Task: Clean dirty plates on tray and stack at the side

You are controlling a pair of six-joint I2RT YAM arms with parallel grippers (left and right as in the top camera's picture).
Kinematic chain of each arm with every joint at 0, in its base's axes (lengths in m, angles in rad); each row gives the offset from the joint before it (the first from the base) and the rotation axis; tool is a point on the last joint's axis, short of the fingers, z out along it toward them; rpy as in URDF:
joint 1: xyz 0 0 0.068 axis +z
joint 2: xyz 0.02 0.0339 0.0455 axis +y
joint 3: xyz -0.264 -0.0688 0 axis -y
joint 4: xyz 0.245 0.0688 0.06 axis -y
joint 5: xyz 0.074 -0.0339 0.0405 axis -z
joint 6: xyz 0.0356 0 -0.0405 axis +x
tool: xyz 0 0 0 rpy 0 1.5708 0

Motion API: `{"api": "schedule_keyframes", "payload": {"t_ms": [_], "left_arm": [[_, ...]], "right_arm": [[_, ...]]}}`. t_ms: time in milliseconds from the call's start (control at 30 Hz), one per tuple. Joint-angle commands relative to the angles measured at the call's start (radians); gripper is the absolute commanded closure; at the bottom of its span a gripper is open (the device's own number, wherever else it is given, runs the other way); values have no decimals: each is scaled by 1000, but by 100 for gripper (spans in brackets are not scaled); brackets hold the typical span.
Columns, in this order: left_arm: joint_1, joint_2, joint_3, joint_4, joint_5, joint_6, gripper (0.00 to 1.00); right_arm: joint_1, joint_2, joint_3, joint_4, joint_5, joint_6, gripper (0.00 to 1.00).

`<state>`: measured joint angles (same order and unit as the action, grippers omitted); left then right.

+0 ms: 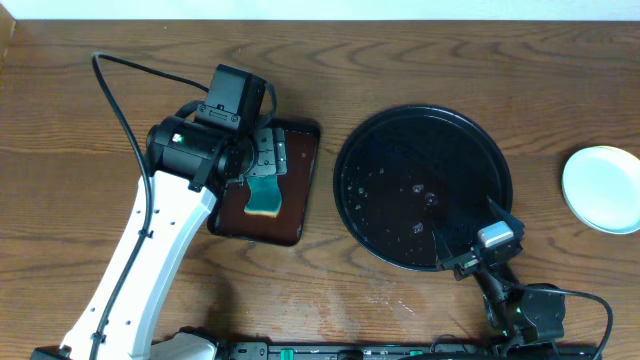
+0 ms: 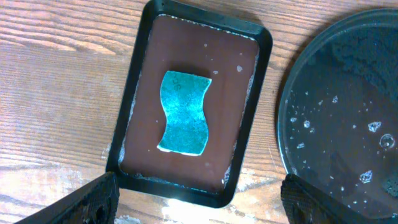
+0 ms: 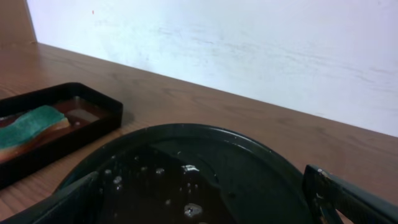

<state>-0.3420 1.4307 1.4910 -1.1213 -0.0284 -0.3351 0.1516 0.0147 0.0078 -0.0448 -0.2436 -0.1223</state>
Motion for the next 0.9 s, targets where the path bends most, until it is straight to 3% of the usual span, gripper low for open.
{"api": "schedule_keyframes", "payload": {"t_ms": [0, 633, 867], "left_arm": [[3, 1, 11, -3, -2, 10, 16], [3, -1, 10, -3, -3, 10, 16], [17, -155, -33, 28, -165, 13, 16]], "right_arm": [[-8, -8, -2, -6, -8, -6, 1], [-8, -7, -2, -7, -8, -6, 1], [-8, -7, -2, -7, -8, -6, 1]]}}
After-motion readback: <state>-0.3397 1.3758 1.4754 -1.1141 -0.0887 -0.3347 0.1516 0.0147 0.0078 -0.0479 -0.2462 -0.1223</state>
